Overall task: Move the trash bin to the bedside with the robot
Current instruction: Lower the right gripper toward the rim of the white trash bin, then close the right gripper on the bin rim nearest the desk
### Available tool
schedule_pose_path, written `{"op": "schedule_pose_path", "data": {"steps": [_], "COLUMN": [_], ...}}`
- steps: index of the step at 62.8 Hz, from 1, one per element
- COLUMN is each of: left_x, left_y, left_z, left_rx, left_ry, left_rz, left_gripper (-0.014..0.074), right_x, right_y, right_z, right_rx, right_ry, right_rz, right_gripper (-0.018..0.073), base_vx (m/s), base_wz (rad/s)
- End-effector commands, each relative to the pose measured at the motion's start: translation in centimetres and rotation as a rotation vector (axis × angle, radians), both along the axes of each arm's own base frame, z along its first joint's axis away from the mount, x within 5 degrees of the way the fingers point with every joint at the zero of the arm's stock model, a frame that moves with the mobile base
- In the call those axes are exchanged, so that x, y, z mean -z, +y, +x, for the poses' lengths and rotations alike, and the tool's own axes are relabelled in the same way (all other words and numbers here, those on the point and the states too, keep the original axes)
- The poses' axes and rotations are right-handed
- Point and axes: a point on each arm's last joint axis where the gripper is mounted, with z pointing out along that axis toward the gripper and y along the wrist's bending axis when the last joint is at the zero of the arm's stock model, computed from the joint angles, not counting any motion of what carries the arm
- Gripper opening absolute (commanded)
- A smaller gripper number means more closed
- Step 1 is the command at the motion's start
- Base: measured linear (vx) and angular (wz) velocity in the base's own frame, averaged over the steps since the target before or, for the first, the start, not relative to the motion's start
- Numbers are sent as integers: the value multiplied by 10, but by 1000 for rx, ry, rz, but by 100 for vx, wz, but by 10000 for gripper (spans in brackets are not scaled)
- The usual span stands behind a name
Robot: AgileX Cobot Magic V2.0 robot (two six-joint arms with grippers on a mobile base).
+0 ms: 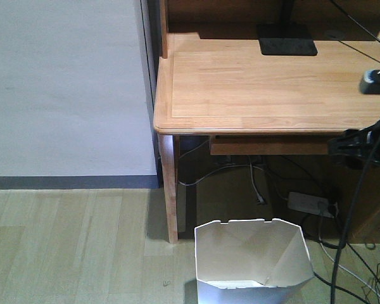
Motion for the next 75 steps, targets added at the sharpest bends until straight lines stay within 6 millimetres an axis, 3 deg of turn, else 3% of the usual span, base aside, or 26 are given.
{"op": "schedule_pose_path", "data": {"steps": [1,8,36,50,75], "left_x": [-1,-1,-1,-1,-1], "left_y": [0,0,0,0,0], "left_z": [0,0,0,0,0], "left_rx": [0,0,0,0,0], "left_ry": [-66,-66,-66,-66,-66], "left_rz": [0,0,0,0,0], "left_gripper": [-6,-6,-6,-6,-6], "right_x": [3,30,157,222,320], "right_y": [2,1,-50,-56,-61], "right_z": [18,35,77,82,104], "right_rx": [-38,-46,66,19,-12], "right_ry": [-42,21,170,229,339], "right_rz": [13,8,55,0,-5], "right_gripper": [493,493,500,545,568], "base_vx": [0,0,0,0,0], "base_wz": [0,0,0,0,0]}}
